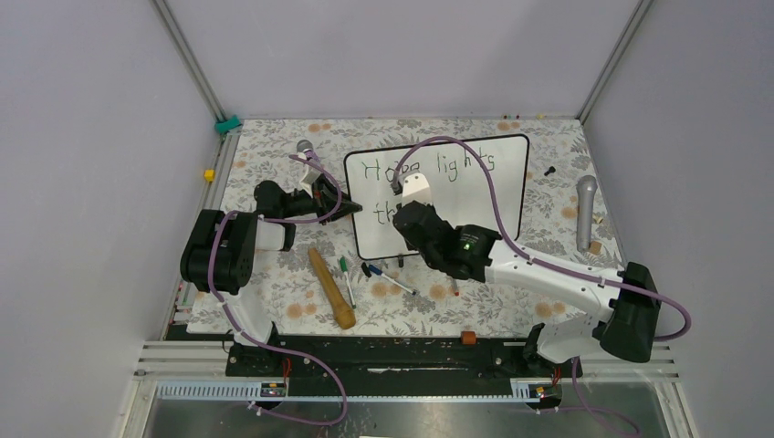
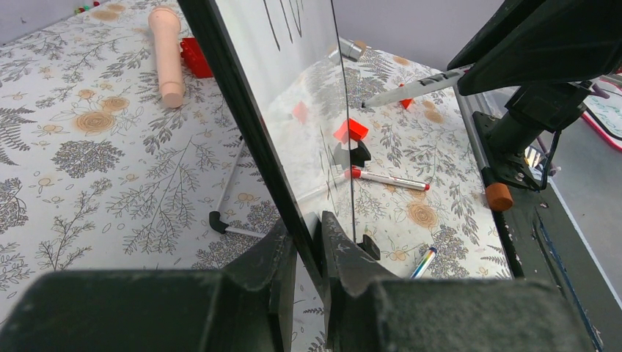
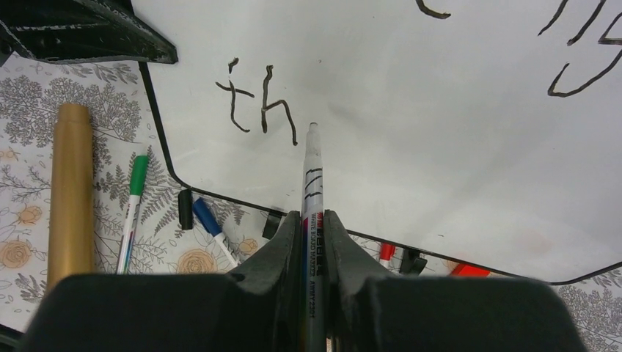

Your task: Write a sentence on the whiteboard

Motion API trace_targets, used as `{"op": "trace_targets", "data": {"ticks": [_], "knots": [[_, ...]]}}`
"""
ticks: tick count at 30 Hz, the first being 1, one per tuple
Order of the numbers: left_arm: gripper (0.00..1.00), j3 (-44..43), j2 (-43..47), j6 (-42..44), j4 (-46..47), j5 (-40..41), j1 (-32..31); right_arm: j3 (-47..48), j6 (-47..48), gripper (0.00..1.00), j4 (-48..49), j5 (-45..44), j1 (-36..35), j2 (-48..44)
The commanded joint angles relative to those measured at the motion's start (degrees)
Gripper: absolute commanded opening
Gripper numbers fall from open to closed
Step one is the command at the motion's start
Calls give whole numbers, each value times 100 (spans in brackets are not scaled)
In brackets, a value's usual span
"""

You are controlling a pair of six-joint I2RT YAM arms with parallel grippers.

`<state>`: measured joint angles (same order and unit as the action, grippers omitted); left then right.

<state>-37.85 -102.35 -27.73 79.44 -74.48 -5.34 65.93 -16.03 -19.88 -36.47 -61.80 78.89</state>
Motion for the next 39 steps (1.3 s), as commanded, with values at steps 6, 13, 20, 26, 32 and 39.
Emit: {"op": "trace_targets", "data": {"ticks": [6,13,20,26,32,39], "knots": [[0,58,101,865,503,-126,7,174,91,0,26,-57,64,188],[0,52,97,857,502,-136,7,318,146,0,15,-15,63,388],[0,48,96,850,505,-136,15,365,91,0,-87,-202,93,549],[0,40,92,841,499,-123,12,460,39,0,-213,-404,124,673],[0,40,83,839,502,-117,13,440,5,0,-326,-507,198,667],[0,38,88,839,502,-112,9,411,42,0,-324,-515,248,549]]}}
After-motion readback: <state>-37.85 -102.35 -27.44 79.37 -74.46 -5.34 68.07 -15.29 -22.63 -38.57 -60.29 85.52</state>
